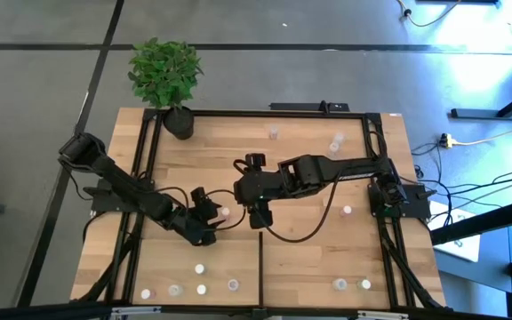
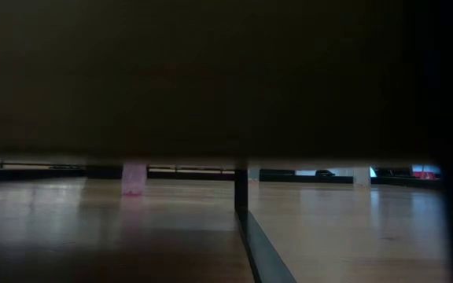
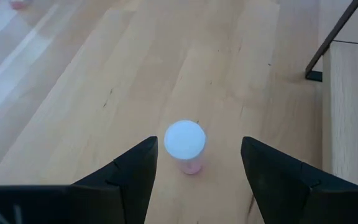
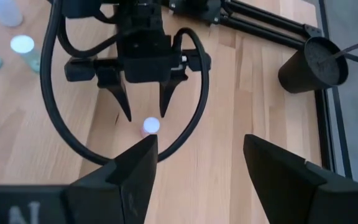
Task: Pick and place medicine bottles onto shelf by color
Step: Put the bottom pink pill bottle on the shelf aligned with the other pink pill bottle
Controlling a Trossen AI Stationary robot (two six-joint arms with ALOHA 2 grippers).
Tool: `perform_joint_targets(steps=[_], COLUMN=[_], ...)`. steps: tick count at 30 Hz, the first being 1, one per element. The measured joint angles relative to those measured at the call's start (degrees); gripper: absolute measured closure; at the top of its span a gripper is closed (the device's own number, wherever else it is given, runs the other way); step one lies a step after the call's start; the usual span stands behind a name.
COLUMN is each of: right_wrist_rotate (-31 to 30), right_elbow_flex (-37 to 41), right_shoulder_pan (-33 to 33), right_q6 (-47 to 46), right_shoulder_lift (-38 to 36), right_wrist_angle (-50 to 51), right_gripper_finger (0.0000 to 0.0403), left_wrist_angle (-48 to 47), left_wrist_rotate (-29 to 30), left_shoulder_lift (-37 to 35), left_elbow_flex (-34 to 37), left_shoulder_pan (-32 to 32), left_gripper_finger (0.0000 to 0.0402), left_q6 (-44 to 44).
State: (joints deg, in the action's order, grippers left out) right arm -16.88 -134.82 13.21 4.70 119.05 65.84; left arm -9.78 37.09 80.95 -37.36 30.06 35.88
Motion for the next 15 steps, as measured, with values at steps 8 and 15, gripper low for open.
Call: perform_joint_targets(steps=[8,15], right_wrist_rotate=[0.0,0.0], right_elbow_flex=[0.0,0.0], right_shoulder_pan=[0.0,0.0], right_q6=[0.0,0.1], right_shoulder_lift=[0.0,0.0], right_wrist_angle=[-2.0,-2.3], right_gripper_finger=[0.0163,0.0163], left_wrist_angle=[0.0,0.0], left_wrist_rotate=[0.5,4.9], left_shoulder_lift=[0.0,0.0], left_elbow_flex=[0.0,0.0], left_shoulder_pan=[0.1,3.1], left_gripper_finger=[0.0132,0.0123], left_q6=[0.0,-0.2])
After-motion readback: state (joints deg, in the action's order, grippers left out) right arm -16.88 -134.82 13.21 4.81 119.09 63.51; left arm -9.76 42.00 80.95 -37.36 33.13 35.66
